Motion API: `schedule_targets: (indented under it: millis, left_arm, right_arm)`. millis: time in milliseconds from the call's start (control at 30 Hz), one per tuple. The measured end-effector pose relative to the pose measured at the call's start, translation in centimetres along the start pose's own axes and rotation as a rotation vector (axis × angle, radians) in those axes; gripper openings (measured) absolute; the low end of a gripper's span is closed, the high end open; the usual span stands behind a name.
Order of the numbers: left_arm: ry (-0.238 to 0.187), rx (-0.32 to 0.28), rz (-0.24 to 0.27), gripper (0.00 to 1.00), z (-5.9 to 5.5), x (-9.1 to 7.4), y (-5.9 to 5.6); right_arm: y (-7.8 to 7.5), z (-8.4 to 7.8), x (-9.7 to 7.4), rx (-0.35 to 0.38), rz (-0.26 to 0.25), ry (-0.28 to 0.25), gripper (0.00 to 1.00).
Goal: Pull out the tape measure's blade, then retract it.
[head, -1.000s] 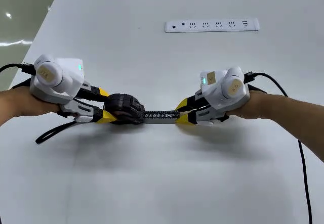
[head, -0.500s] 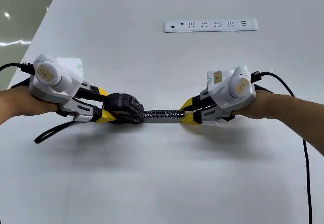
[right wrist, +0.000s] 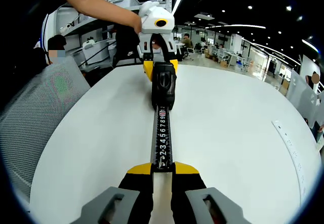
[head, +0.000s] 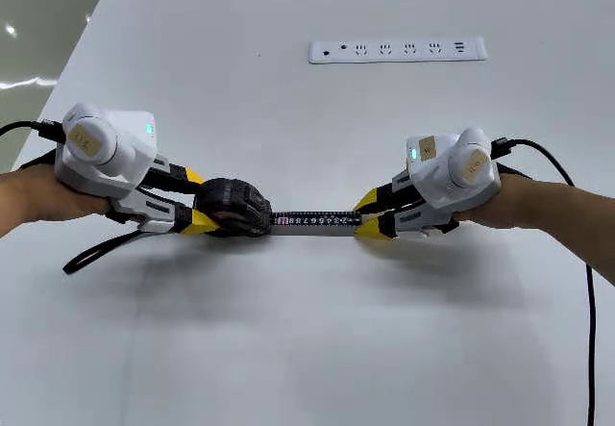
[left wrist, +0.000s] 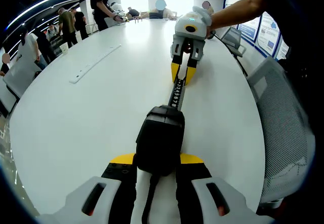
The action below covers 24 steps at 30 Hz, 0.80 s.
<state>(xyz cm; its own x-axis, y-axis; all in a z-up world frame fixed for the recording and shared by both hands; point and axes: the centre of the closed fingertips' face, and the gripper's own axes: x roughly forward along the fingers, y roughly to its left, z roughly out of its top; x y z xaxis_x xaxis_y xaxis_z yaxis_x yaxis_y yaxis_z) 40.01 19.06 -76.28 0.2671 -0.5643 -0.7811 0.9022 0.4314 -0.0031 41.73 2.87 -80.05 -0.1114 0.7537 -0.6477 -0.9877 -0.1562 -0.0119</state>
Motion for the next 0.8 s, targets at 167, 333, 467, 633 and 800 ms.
schedule_targets:
  millis: [167,333,467,633,800]
  left_arm:
    - [0.004,0.003,0.0,0.24,0.0,0.0,-0.1]
    - [0.009,0.008,-0.002,0.24,0.1,0.0,-0.1]
    - [0.01,0.008,-0.003,0.24,0.1,0.0,-0.2]
    - [0.011,0.007,-0.004,0.24,0.1,0.0,-0.2]
    - [0.014,0.007,-0.005,0.24,0.1,0.0,-0.1]
  right_arm:
    - [0.4,-0.1,-0.4,0.005,0.002,0.012,0.09]
    - [0.8,-0.5,-1.0,0.02,0.012,0.029,0.08]
    - [0.9,-0.9,-1.6,0.028,0.013,0.038,0.08]
    - [1.0,-1.5,-2.2,0.033,0.015,0.06,0.08]
    - [0.9,-2.5,-3.1,0.029,0.011,0.09,0.08]
